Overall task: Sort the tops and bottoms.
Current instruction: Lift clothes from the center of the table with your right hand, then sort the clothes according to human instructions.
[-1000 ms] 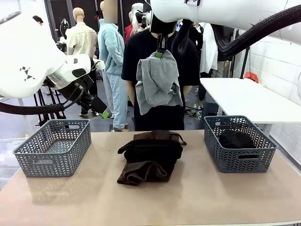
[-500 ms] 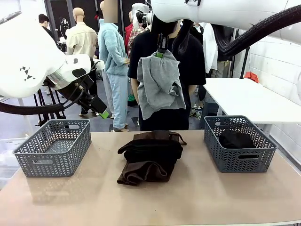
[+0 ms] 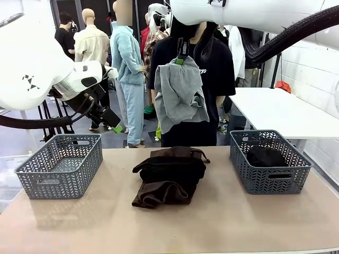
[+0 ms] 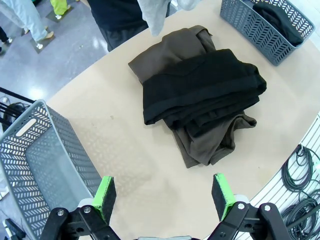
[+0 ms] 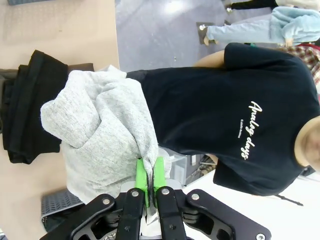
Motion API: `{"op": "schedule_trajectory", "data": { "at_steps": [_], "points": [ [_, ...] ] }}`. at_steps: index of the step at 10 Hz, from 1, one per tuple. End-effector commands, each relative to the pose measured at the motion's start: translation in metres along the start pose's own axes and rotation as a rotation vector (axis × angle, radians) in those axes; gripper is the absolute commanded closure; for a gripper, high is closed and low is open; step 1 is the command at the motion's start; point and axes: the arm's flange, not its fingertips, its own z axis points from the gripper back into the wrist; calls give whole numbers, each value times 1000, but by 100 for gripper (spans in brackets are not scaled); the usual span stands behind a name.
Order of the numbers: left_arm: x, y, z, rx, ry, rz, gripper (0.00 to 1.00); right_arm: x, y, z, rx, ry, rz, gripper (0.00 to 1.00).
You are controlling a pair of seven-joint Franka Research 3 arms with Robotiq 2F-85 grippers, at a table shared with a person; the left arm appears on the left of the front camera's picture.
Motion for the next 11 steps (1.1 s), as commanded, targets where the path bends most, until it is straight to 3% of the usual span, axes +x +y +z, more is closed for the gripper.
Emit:
{"op": "schedule_trajectory", "data": {
  "at_steps": [1, 11],
  "points": [
    [0, 1, 1, 1, 1, 0, 0, 0, 0, 3, -8, 6, 2, 100],
    [0, 1, 1, 1, 1, 0, 0, 0, 0, 3, -8, 6, 2, 100]
  ]
}}
